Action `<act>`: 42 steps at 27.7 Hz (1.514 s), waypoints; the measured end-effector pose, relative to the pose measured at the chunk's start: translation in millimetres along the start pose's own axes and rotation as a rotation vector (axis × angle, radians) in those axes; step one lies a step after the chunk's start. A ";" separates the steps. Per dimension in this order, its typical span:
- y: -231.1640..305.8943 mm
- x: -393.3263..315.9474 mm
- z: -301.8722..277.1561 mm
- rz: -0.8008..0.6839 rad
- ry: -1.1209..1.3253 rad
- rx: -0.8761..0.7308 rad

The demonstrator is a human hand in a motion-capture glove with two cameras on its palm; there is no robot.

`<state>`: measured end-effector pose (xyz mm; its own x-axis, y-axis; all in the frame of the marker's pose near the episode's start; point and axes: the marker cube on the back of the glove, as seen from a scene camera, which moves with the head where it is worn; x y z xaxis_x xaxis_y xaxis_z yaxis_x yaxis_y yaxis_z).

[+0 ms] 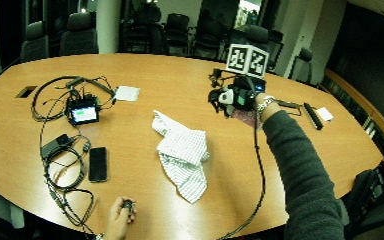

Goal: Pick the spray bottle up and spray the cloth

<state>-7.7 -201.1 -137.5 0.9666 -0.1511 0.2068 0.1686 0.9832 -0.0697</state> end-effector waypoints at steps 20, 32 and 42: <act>-43.2 0.4 123.1 0.190 0.158 -0.490; -27.3 -88.6 62.7 -0.263 -0.247 -0.122; -33.2 -163.0 94.9 -0.585 -0.574 0.262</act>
<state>-189.2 -199.4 -76.3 0.4790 -0.6351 0.6060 0.4907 0.7661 0.4151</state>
